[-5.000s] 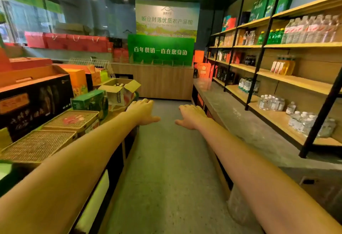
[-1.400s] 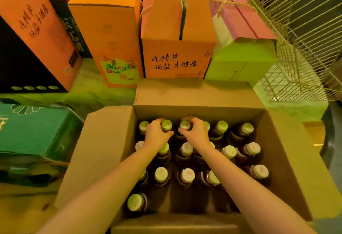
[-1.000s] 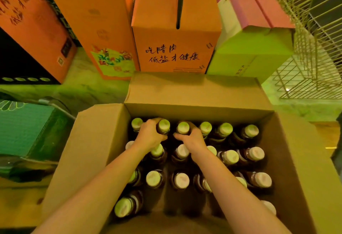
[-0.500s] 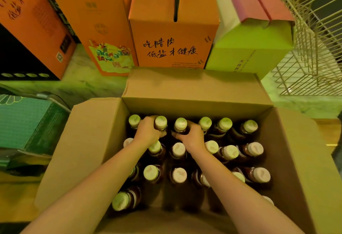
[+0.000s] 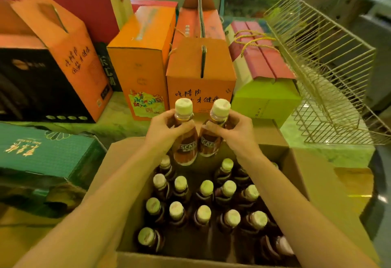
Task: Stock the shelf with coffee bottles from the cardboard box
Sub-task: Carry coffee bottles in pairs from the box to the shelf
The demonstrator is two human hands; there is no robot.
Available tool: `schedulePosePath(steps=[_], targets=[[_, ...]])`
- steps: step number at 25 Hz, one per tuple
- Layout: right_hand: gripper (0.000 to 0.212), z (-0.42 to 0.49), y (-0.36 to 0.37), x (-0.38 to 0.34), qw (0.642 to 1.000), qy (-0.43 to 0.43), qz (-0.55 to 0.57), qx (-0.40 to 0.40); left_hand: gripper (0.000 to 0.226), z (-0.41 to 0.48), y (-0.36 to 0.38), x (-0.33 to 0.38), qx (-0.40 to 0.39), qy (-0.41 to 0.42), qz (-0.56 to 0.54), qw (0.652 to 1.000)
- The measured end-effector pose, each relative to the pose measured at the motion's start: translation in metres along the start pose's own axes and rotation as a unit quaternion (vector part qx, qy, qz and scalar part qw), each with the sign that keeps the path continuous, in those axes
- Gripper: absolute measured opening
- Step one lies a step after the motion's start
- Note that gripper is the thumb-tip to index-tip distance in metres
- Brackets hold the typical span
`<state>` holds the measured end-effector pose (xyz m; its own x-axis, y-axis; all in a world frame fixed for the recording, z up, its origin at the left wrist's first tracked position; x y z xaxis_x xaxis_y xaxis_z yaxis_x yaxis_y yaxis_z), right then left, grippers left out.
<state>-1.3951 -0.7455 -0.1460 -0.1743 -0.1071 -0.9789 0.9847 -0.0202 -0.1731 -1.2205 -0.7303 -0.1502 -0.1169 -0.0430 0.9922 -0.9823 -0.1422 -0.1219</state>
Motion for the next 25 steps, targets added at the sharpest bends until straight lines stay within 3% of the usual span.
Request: schedulePosePath(steps=[9, 15, 20, 25], targets=[[0.020, -0.012, -0.042, -0.098, 0.994, -0.100, 0.045, 0.008, 0.024, -0.011, 0.023, 0.100, -0.068, 0.077, -0.044, 0.994], [0.018, -0.055, -0.087, -0.129, 0.992, -0.109, -0.014, 0.059, 0.028, -0.034, 0.071, 0.137, -0.202, 0.132, -0.019, 0.970], [0.015, -0.133, -0.122, -0.144, 0.975, -0.076, -0.037, 0.207, 0.025, -0.080, 0.106, 0.158, -0.365, 0.189, -0.019, 0.911], [0.016, -0.264, -0.143, -0.161, 0.917, -0.033, -0.079, 0.389, 0.018, -0.177, 0.139, 0.172, -0.522, 0.235, -0.024, 0.819]])
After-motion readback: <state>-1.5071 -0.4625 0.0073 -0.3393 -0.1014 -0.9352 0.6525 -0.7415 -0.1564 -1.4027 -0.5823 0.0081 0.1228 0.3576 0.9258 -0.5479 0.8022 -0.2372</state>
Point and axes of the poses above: each hand's wrist, its own z-axis towards the middle knuckle, its own y-axis out of the palm, x = y × z, the point moved 10 cm from there along z, towards the middle knuckle, and after that the axes turned 2 degrees about x, right-handed, at the moved point
